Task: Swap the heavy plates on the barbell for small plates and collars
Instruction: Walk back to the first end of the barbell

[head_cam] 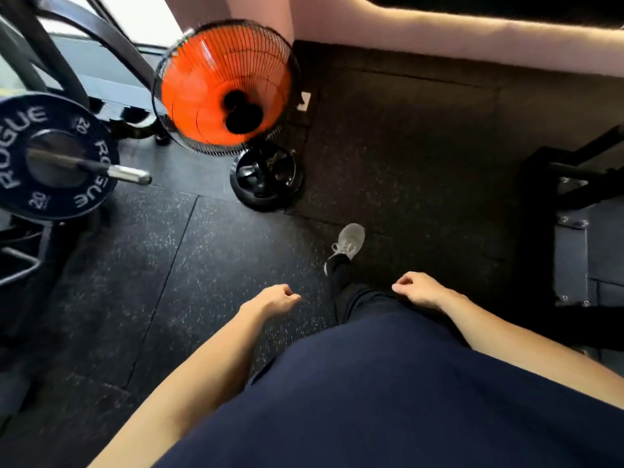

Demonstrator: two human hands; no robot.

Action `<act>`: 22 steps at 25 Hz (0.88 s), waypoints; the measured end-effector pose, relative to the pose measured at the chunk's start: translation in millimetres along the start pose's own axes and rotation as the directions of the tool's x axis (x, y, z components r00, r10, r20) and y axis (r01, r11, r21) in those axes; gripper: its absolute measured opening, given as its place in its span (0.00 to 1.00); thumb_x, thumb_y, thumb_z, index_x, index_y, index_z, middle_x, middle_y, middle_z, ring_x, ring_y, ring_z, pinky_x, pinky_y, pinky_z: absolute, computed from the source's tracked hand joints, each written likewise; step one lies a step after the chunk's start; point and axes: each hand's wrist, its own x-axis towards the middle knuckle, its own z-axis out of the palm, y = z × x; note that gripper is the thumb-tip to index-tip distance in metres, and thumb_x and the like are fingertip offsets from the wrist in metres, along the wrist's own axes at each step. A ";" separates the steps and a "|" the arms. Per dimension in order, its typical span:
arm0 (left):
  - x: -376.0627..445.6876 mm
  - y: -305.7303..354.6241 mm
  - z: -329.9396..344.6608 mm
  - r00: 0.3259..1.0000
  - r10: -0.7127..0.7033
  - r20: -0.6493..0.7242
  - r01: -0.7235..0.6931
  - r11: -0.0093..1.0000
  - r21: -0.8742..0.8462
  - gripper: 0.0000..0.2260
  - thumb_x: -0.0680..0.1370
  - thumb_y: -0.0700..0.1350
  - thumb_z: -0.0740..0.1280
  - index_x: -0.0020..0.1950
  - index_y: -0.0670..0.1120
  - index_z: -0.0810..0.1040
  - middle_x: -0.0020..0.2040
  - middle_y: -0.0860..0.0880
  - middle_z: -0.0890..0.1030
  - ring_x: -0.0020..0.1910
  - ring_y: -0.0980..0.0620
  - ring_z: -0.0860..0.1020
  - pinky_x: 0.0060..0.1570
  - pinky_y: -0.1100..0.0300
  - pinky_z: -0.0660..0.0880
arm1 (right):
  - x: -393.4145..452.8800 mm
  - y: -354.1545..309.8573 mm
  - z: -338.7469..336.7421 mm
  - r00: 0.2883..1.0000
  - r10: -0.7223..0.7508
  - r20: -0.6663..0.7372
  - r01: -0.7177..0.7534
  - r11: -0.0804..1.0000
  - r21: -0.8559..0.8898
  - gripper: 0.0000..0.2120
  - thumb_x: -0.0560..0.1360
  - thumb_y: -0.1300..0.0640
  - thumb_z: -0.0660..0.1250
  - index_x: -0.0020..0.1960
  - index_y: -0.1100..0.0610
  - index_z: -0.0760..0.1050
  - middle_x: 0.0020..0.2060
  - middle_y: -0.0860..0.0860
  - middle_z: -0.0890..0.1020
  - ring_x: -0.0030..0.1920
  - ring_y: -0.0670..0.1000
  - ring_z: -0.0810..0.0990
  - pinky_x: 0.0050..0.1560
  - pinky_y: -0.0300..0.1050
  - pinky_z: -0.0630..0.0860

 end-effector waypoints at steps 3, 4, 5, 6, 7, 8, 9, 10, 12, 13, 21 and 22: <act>47.4 38.5 -57.4 0.995 0.040 0.089 -0.046 0.997 0.069 0.19 0.80 0.56 0.60 0.63 0.44 0.75 0.63 0.43 0.78 0.60 0.45 0.77 0.49 0.58 0.71 | 63.9 -40.6 -50.0 1.000 0.018 0.024 -0.019 0.999 0.030 0.11 0.78 0.46 0.64 0.55 0.51 0.75 0.57 0.52 0.78 0.56 0.52 0.77 0.58 0.49 0.73; 65.7 51.9 -81.5 0.993 0.031 0.113 -0.042 0.994 0.097 0.19 0.80 0.56 0.61 0.63 0.43 0.76 0.61 0.43 0.79 0.59 0.45 0.77 0.47 0.58 0.70 | 86.1 -54.6 -70.7 1.000 0.022 0.020 -0.022 0.999 0.039 0.12 0.78 0.45 0.63 0.56 0.51 0.75 0.58 0.52 0.78 0.56 0.53 0.77 0.59 0.49 0.73; 79.5 64.7 -105.5 0.991 0.018 0.130 -0.034 0.992 0.125 0.19 0.80 0.55 0.61 0.62 0.43 0.77 0.60 0.43 0.79 0.57 0.46 0.78 0.44 0.58 0.70 | 102.1 -69.8 -90.7 0.999 0.032 0.024 -0.032 0.999 0.038 0.14 0.78 0.45 0.63 0.58 0.51 0.75 0.58 0.52 0.78 0.58 0.53 0.76 0.60 0.49 0.73; 92.2 76.5 -130.0 0.992 0.017 0.127 -0.034 0.990 0.138 0.18 0.80 0.55 0.60 0.61 0.43 0.77 0.59 0.43 0.80 0.54 0.47 0.78 0.41 0.59 0.69 | 114.0 -83.6 -109.4 0.999 0.035 0.034 -0.036 0.999 0.034 0.16 0.79 0.44 0.62 0.60 0.52 0.75 0.59 0.52 0.77 0.59 0.53 0.76 0.60 0.49 0.73; 111.4 93.3 -163.0 0.994 0.026 0.104 -0.041 0.988 0.147 0.18 0.80 0.54 0.60 0.59 0.43 0.78 0.59 0.42 0.80 0.52 0.47 0.78 0.40 0.59 0.69 | 129.7 -98.4 -134.7 0.999 0.036 0.029 -0.038 0.998 0.045 0.17 0.79 0.44 0.61 0.62 0.53 0.75 0.60 0.52 0.77 0.59 0.53 0.76 0.60 0.49 0.73; 126.1 113.7 -199.1 0.997 0.046 0.066 -0.056 0.984 0.168 0.17 0.80 0.54 0.60 0.57 0.43 0.79 0.58 0.42 0.81 0.53 0.47 0.79 0.41 0.59 0.70 | 141.4 -113.7 -161.9 0.999 0.038 0.028 -0.040 0.997 0.070 0.17 0.79 0.44 0.61 0.62 0.53 0.75 0.59 0.52 0.77 0.58 0.53 0.76 0.60 0.49 0.73; 140.3 132.0 -230.1 0.998 0.059 0.004 -0.059 0.983 0.171 0.17 0.79 0.55 0.61 0.57 0.44 0.80 0.58 0.43 0.81 0.55 0.47 0.79 0.45 0.59 0.71 | 151.3 -122.8 -186.4 0.999 0.039 0.014 -0.040 0.994 0.101 0.17 0.79 0.45 0.61 0.62 0.54 0.75 0.58 0.52 0.78 0.56 0.52 0.76 0.59 0.49 0.74; 154.0 151.4 -257.9 0.996 0.066 -0.056 -0.057 0.987 0.147 0.17 0.79 0.55 0.61 0.57 0.45 0.80 0.57 0.44 0.81 0.57 0.47 0.78 0.48 0.59 0.71 | 158.5 -130.8 -210.7 0.999 0.047 0.003 -0.047 0.992 0.118 0.16 0.79 0.45 0.62 0.61 0.54 0.75 0.56 0.52 0.78 0.54 0.51 0.76 0.58 0.49 0.74; 172.4 191.2 -301.9 0.988 0.083 -0.132 -0.072 0.994 0.085 0.16 0.79 0.55 0.62 0.60 0.46 0.78 0.56 0.47 0.80 0.59 0.47 0.77 0.52 0.60 0.71 | 169.6 -143.5 -248.3 0.998 0.056 0.012 -0.058 0.989 0.136 0.15 0.79 0.45 0.62 0.61 0.53 0.74 0.55 0.51 0.77 0.53 0.50 0.75 0.57 0.48 0.73; 182.0 212.5 -319.3 0.984 0.098 -0.148 -0.086 0.993 0.087 0.16 0.79 0.55 0.62 0.61 0.46 0.77 0.57 0.46 0.80 0.59 0.47 0.77 0.54 0.59 0.70 | 176.9 -148.5 -264.2 0.998 0.057 0.002 -0.057 0.987 0.151 0.16 0.79 0.44 0.61 0.61 0.52 0.74 0.56 0.51 0.77 0.53 0.50 0.75 0.58 0.49 0.73; 303.5 383.9 -431.5 0.964 0.250 0.088 -0.263 0.863 0.432 0.20 0.80 0.57 0.60 0.66 0.47 0.72 0.64 0.43 0.77 0.62 0.44 0.75 0.60 0.54 0.70 | 241.0 -171.9 -373.2 0.986 0.146 -0.075 -0.105 0.910 0.400 0.22 0.79 0.40 0.59 0.64 0.54 0.74 0.58 0.50 0.78 0.54 0.49 0.77 0.56 0.45 0.73; 317.3 404.3 -444.2 0.957 0.257 0.136 -0.290 0.835 0.467 0.20 0.79 0.58 0.61 0.66 0.47 0.73 0.64 0.44 0.76 0.62 0.45 0.74 0.61 0.53 0.71 | 248.2 -174.8 -384.6 0.982 0.166 -0.086 -0.115 0.900 0.421 0.22 0.79 0.40 0.59 0.65 0.54 0.73 0.60 0.51 0.77 0.55 0.50 0.77 0.57 0.46 0.72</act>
